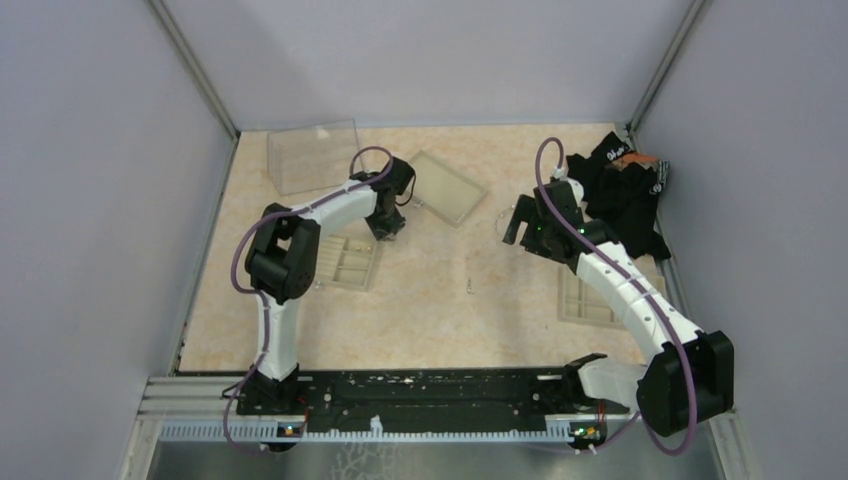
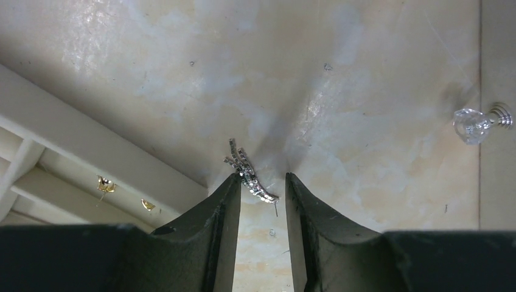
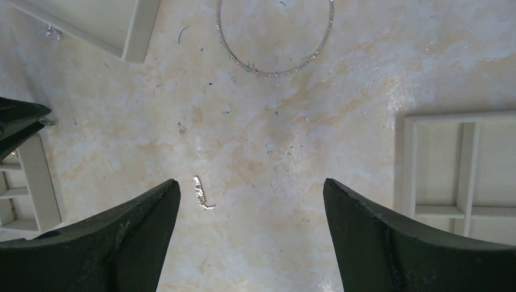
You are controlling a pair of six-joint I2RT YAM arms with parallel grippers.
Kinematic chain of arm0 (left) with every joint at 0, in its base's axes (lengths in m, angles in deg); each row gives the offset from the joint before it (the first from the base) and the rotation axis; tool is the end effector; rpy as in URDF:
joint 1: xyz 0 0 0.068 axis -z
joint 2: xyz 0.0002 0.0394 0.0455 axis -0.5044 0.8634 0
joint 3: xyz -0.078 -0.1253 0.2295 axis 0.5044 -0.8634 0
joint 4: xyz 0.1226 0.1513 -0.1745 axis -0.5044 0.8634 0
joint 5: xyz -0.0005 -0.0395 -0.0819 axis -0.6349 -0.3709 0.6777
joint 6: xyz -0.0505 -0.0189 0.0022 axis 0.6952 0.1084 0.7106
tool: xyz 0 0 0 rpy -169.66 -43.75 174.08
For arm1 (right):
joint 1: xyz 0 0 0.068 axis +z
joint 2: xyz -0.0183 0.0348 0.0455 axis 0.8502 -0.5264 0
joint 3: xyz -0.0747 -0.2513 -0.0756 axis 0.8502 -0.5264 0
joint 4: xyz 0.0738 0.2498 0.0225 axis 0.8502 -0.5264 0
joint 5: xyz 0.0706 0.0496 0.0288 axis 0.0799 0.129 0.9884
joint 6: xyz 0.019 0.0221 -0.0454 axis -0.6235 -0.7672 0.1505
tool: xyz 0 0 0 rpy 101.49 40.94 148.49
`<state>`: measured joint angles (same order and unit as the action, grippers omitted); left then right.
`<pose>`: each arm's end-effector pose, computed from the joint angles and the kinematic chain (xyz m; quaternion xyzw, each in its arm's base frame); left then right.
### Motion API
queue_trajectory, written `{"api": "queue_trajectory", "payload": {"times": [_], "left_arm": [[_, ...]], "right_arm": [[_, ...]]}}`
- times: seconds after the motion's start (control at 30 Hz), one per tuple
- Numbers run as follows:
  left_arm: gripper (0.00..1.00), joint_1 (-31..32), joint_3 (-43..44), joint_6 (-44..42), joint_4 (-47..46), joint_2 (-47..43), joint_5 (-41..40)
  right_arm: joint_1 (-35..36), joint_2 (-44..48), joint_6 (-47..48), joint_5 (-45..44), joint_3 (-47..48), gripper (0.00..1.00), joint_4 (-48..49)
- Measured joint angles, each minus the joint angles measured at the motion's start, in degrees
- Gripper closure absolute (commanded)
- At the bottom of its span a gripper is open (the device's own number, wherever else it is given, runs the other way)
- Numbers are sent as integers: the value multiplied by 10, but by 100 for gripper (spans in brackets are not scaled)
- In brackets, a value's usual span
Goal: Organize the mixed jewelry
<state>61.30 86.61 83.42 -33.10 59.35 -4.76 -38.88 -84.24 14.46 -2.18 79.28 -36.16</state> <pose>0.3708 -0.2089 0.1687 -0.2463 0.9423 0.0157 0.2262 0.2303 0.0746 0.2749 0.1564 0.9233 0.0880 0.3395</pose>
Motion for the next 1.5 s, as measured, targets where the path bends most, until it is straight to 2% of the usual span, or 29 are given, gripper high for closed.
{"api": "queue_trajectory", "payload": {"times": [0.17,0.37,0.67,0.9,1.1,1.3,1.5], "left_arm": [[75,0,0,0,2,1,2],[100,0,0,-14,-3,2,11],[100,34,-10,-105,-48,-1,56],[100,97,-35,-192,-88,-14,145],[100,139,-44,-257,-96,-14,240],[100,142,-45,-299,-106,-14,307],[100,143,-45,-311,-120,-14,336]], "right_arm": [[0,0,0,1,0,13,0],[0,0,-1,1,0,13,0],[-2,4,-1,-38,1,10,-28],[-40,48,-1,-46,5,10,-61],[-49,52,-7,-31,48,11,-79],[-49,52,-16,-8,54,12,-77],[-49,58,-28,23,30,14,-62]]}}
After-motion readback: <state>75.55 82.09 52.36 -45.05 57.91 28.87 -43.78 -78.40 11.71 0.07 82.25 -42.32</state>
